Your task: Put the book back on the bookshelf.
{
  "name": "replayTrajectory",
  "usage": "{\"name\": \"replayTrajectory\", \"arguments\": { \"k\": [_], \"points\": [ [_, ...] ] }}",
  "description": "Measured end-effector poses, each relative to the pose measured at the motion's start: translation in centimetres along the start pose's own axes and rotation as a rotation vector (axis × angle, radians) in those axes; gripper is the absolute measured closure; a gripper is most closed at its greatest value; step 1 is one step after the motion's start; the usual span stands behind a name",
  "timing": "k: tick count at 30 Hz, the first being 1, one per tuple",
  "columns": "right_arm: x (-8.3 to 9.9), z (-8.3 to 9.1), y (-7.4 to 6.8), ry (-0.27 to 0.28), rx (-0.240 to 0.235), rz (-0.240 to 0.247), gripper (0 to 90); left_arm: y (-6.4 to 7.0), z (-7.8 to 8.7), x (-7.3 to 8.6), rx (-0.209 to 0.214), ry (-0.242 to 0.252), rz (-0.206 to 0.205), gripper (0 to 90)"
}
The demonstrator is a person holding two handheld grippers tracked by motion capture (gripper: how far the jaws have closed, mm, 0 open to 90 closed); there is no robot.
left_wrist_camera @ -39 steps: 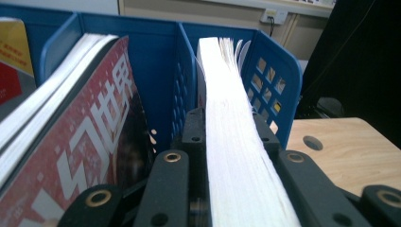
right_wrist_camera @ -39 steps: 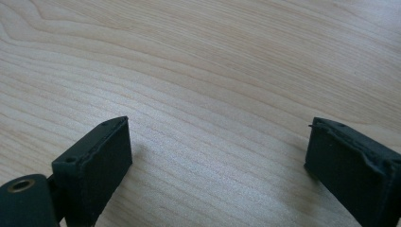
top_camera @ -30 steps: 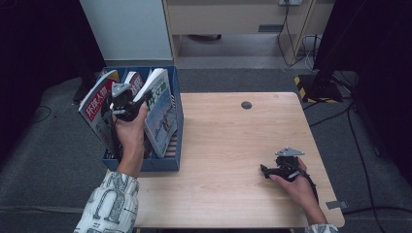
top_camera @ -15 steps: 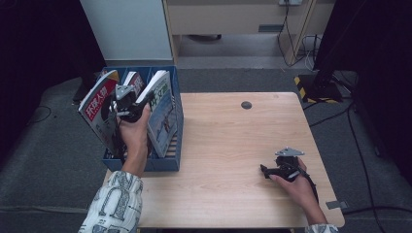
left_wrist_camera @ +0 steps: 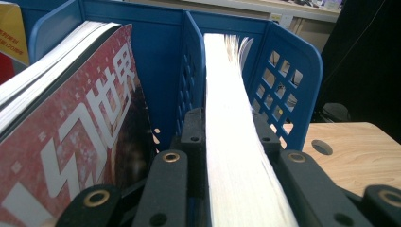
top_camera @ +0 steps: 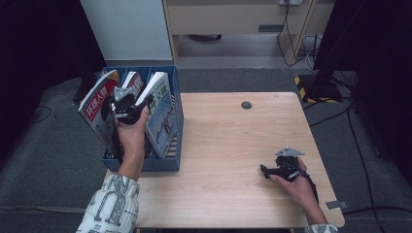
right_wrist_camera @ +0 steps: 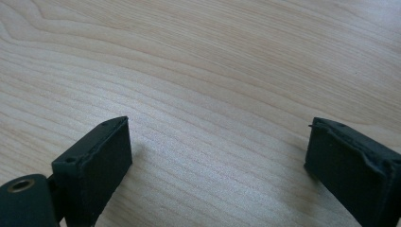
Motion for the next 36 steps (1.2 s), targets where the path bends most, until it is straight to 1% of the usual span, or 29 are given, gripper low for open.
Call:
{"name": "replayTrajectory", "arguments": {
  "k": [3,5,8,13,17,21,23,28,31,33,34,36],
  "points": [
    [0.0,0.0,0.0,0.000,0.000,0.000,8.2,0.1,0.1,0.1,-0.004,-0.004,-0.002,72.4],
    [0.0,0.0,0.0,0.000,0.000,0.000,8.1,0.1,0.3,0.2,-0.010,-0.016,-0.015,72.1],
    [0.0,0.0,0.0,0.000,0.000,0.000,8.1,0.0,0.4,0.4,-0.005,-0.023,-0.018,71.7],
    [0.0,0.0,0.0,0.000,0.000,0.000,8.1,0.0,0.4,0.6,-0.001,-0.016,-0.020,71.5],
    [0.0,0.0,0.0,0.000,0.000,0.000,8.2,0.0,0.5,0.6,0.000,-0.013,-0.018,69.1],
    [0.0,0.0,0.0,0.000,0.000,0.000,8.1,0.1,0.4,0.7,-0.003,-0.009,-0.025,62.9],
    [0.0,0.0,0.0,0.000,0.000,0.000,8.1,0.1,0.5,0.7,-0.017,-0.010,-0.038,58.6],
    [0.0,0.0,0.0,0.000,0.000,0.000,8.1,0.1,0.5,0.8,0.000,-0.014,-0.045,49.9],
    [0.0,0.0,0.0,0.000,0.000,0.000,8.1,0.0,0.5,0.9,0.015,-0.017,-0.041,46.4],
    [0.0,0.0,0.0,0.000,0.000,0.000,8.1,-0.1,0.5,0.9,0.016,-0.019,-0.043,43.8],
    [0.0,0.0,0.0,0.000,0.000,-0.001,8.1,-0.2,0.5,1.0,0.027,-0.024,-0.046,42.1],
    [0.0,0.0,0.0,0.000,0.000,0.000,8.1,-0.2,0.5,1.1,0.030,-0.027,-0.053,40.3]
  ]
}}
Point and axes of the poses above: each handheld gripper's, and its own axes: z roughly backward along the jaws, x roughly out of its underside, y roughly to its right, the point moved 2 cm from there along -z, roughly forward along the jaws
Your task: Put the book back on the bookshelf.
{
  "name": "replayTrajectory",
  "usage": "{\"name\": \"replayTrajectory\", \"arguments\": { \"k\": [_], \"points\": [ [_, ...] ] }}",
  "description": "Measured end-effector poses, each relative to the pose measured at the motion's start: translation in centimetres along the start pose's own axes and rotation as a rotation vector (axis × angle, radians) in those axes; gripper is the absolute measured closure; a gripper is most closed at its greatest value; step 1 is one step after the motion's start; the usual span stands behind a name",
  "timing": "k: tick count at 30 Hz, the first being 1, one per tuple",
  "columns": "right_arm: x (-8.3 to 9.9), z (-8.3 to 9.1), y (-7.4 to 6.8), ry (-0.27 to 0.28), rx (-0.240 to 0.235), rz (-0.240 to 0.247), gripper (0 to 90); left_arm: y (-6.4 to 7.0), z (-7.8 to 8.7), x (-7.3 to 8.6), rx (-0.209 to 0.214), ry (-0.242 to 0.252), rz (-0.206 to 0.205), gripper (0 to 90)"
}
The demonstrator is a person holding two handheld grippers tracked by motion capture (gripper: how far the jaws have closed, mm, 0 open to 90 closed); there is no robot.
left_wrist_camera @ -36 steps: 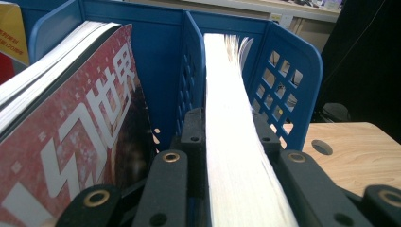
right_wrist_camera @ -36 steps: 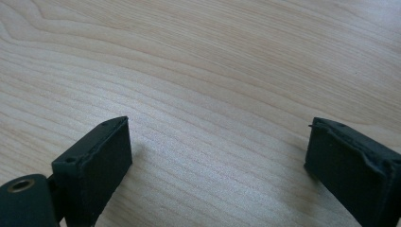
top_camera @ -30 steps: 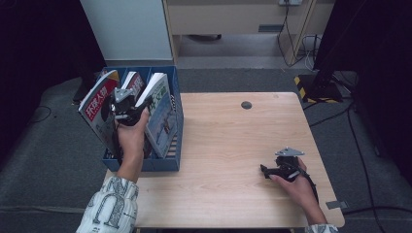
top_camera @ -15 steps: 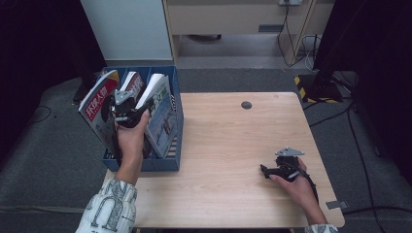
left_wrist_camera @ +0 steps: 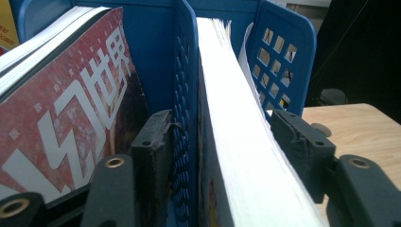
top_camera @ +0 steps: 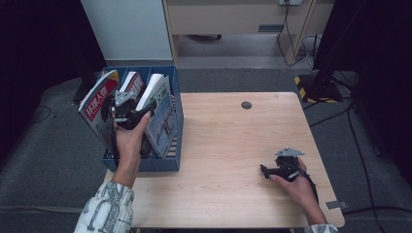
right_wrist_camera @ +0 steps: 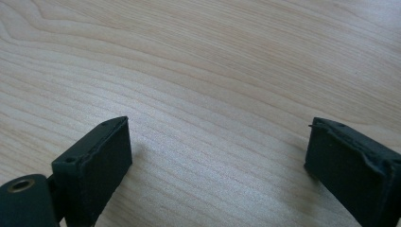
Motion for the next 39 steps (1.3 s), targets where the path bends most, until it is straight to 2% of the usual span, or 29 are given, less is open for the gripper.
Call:
{"name": "replayTrajectory", "arguments": {
  "k": [5,10,25,26,39],
  "points": [
    [0.0,0.0,0.0,0.000,0.000,0.003,8.1,-0.1,0.0,0.1,0.011,0.001,-0.004,35.7],
    [0.0,0.0,0.0,0.000,0.000,0.000,8.1,-0.1,0.1,0.4,0.009,-0.003,-0.034,32.3],
    [0.0,0.0,0.0,-0.001,0.000,-0.004,7.9,0.2,0.4,0.7,0.033,0.008,-0.055,22.6],
    [0.0,0.0,0.0,-0.001,0.001,-0.004,7.9,0.2,0.5,0.8,0.036,0.002,-0.068,21.6],
    [0.0,0.0,-0.1,-0.001,0.001,-0.004,7.8,0.1,1.3,1.4,0.061,0.003,-0.107,20.8]
  ]
}}
Point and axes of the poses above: each handheld gripper's, and its own axes: z roughly backward along the jaws, x roughly out of its underside, y roughly to its right, the point moved 2 cm from there along -z, roughly forward along the jaws
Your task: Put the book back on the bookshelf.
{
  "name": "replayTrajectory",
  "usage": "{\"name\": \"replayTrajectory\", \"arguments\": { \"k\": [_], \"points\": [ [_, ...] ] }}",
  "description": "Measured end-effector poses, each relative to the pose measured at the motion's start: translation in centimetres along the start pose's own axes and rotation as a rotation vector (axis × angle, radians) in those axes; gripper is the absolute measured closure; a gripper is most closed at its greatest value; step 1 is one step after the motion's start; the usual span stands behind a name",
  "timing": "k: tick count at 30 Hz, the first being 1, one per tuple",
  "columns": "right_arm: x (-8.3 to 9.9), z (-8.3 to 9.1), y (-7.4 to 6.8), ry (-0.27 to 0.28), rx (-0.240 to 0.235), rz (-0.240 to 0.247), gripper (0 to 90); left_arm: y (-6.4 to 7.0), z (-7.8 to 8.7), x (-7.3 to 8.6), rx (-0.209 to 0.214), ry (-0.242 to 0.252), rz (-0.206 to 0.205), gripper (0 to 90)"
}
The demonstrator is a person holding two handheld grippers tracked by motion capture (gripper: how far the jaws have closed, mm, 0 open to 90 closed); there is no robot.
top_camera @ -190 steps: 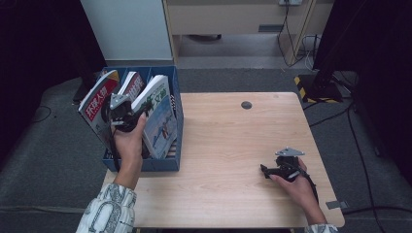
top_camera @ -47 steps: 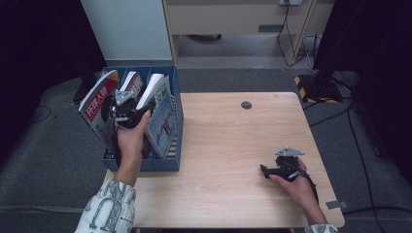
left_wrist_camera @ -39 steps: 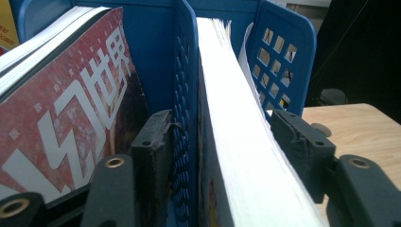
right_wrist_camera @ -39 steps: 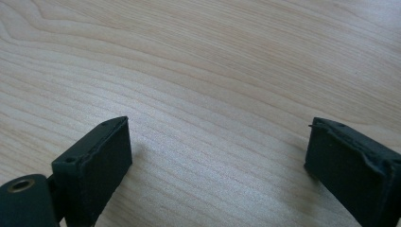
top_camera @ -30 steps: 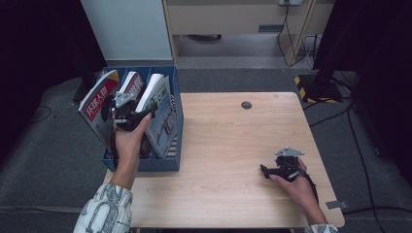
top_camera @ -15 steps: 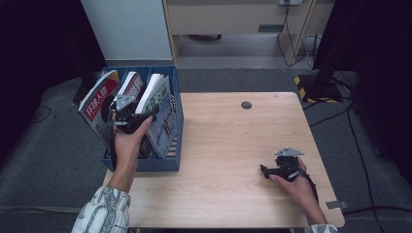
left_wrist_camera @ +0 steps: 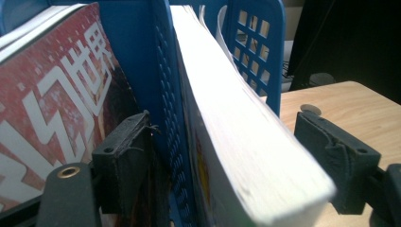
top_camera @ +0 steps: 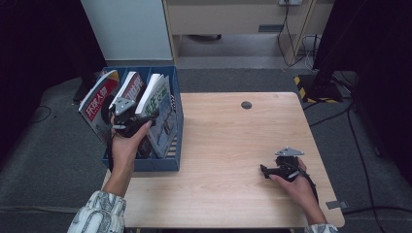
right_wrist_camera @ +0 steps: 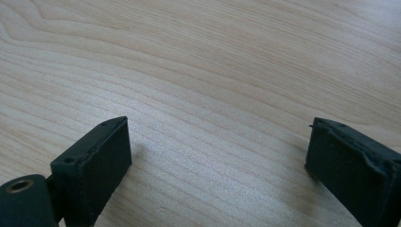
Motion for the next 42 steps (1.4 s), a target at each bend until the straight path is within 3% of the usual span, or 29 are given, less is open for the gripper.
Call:
{"name": "replayTrajectory", "arguments": {
  "k": [18,21,42],
  "points": [
    [0.0,0.0,0.0,-0.001,0.000,0.004,7.5,0.4,0.5,1.1,0.053,-0.027,-0.011,19.5],
    [0.0,0.0,0.0,-0.001,0.000,0.004,7.5,0.5,0.5,1.4,0.051,-0.037,-0.028,18.3],
    [0.0,0.0,0.0,-0.001,0.000,0.004,7.5,0.5,1.1,3.4,0.086,-0.078,-0.031,15.5]
  ]
}}
Point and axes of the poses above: each handheld gripper's, and its own axes: z roughly backward along the jaws, x roughly out of its underside, y roughly to its right, the point moved 2 cm from there along -z, roughly forward along the jaws
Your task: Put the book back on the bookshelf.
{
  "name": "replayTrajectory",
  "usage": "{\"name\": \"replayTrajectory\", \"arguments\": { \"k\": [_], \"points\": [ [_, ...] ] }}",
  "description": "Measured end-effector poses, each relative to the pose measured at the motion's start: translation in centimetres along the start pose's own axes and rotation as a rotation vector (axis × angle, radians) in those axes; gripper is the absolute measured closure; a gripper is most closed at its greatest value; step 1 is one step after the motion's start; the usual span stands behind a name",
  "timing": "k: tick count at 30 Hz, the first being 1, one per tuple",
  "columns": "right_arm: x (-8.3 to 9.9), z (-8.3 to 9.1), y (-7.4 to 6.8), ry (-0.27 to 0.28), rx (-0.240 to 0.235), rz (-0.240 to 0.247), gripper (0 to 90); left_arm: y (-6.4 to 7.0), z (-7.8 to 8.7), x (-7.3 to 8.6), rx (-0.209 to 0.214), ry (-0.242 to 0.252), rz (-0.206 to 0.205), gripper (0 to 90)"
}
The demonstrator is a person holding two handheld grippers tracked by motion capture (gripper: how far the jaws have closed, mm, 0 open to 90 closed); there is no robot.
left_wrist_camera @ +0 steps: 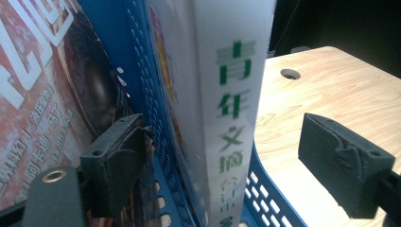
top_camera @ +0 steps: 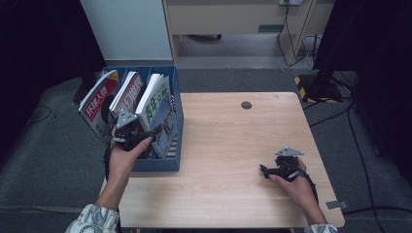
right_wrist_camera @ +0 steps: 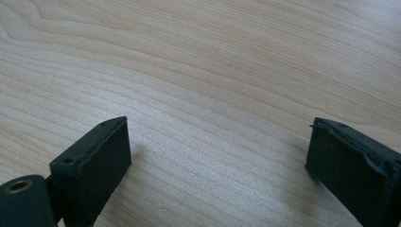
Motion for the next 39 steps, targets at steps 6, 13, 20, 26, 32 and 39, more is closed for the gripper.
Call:
{"name": "replayTrajectory", "arguments": {
  "k": [6,13,20,26,32,39],
  "points": [
    [0.0,0.0,0.0,0.000,0.000,0.000,7.5,0.3,0.1,0.6,0.009,-0.017,-0.008,14.8],
    [0.0,0.0,0.0,0.000,0.000,0.000,7.5,0.4,0.2,1.4,0.020,-0.032,-0.014,13.7],
    [0.0,0.0,0.0,0.000,0.000,0.000,7.5,0.4,0.5,2.5,0.025,-0.051,-0.017,13.4],
    [0.0,0.0,0.0,0.000,0.000,0.000,7.5,0.5,0.8,3.2,0.032,-0.059,-0.022,13.4],
    [0.0,0.0,0.0,0.000,0.000,0.000,7.5,0.6,1.2,4.0,0.037,-0.060,-0.029,13.4],
    [0.0,0.0,0.0,0.000,0.000,0.000,7.5,1.0,1.9,4.3,0.055,-0.059,-0.047,13.5]
  ]
}}
Point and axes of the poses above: each handheld gripper's, and its own axes: z roughly backward along the jaws, x roughly out of its underside, y roughly to its right, the point moved 2 cm from there along -z, roughly forward along the jaws
